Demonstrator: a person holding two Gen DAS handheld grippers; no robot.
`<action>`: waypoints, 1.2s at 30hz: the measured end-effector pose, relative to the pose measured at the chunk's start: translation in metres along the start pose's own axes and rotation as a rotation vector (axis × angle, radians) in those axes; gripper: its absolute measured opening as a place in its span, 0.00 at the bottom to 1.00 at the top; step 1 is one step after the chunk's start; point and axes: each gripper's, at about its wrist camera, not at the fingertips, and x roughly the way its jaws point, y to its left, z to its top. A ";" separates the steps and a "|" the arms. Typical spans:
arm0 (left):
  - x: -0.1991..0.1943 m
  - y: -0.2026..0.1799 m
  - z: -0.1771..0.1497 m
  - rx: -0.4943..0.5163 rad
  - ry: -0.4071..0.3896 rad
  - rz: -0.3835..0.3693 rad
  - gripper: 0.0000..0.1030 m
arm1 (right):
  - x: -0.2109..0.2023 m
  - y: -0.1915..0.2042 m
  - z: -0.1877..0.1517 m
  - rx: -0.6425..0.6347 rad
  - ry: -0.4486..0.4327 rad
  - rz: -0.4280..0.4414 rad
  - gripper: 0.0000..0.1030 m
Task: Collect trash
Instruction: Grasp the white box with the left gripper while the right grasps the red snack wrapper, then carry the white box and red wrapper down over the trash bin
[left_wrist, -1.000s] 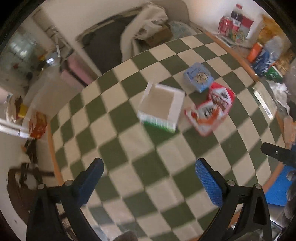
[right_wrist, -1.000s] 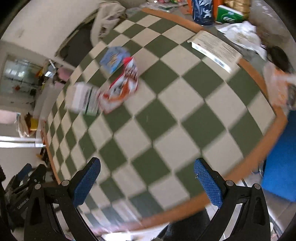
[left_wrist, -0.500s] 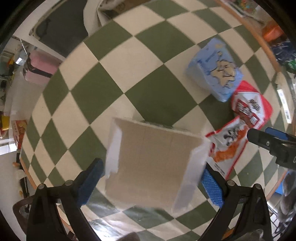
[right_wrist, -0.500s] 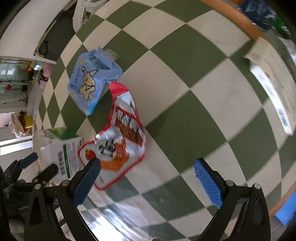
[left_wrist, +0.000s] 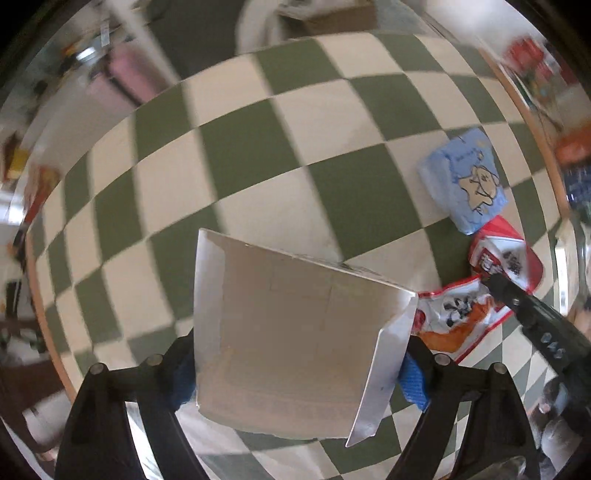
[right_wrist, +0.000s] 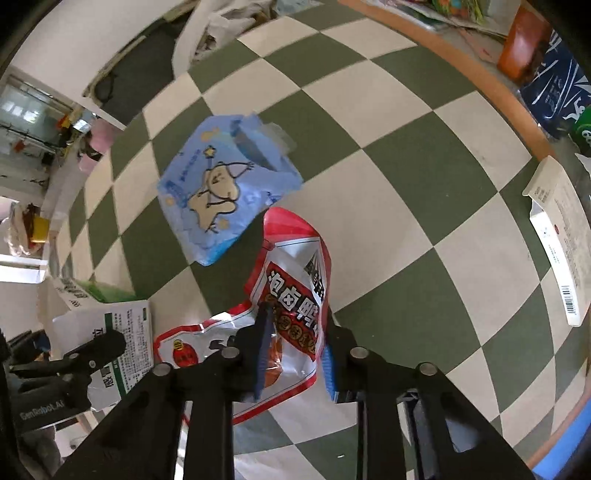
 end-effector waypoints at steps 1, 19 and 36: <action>-0.006 0.004 -0.012 -0.034 -0.017 -0.002 0.83 | -0.003 -0.001 -0.004 0.008 -0.011 0.019 0.17; -0.081 0.060 -0.158 -0.300 -0.189 -0.019 0.83 | -0.100 -0.014 -0.104 -0.060 -0.155 0.134 0.09; -0.123 0.094 -0.407 -0.285 -0.282 -0.091 0.83 | -0.229 -0.043 -0.380 -0.071 -0.262 0.224 0.09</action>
